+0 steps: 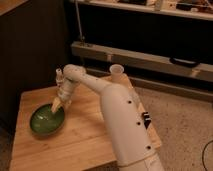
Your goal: Drag the ceramic bowl in a circle
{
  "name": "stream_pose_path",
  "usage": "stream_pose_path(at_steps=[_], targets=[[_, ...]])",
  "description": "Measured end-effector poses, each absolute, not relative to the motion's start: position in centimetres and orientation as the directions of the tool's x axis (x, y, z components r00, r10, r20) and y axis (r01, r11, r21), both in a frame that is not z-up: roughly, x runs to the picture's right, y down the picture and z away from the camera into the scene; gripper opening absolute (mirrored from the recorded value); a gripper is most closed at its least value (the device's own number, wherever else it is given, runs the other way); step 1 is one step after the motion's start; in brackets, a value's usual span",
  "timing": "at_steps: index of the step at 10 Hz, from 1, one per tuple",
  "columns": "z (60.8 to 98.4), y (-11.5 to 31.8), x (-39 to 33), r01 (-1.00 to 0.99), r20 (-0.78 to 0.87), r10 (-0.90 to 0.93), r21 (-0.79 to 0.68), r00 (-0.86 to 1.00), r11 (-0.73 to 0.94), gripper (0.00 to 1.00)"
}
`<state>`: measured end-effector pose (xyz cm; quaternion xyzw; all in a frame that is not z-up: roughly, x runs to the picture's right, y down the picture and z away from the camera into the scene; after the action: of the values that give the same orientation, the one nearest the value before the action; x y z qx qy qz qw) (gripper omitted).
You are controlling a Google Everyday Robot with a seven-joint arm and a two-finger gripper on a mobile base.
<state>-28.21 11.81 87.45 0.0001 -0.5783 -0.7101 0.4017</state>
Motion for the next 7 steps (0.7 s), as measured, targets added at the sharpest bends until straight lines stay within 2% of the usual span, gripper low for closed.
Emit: stream_pose_path(at_steps=[7], targets=[[87.91,12.04,-28.84,0.569,0.469,-0.556,0.822,-0.686,-0.009,0.57]])
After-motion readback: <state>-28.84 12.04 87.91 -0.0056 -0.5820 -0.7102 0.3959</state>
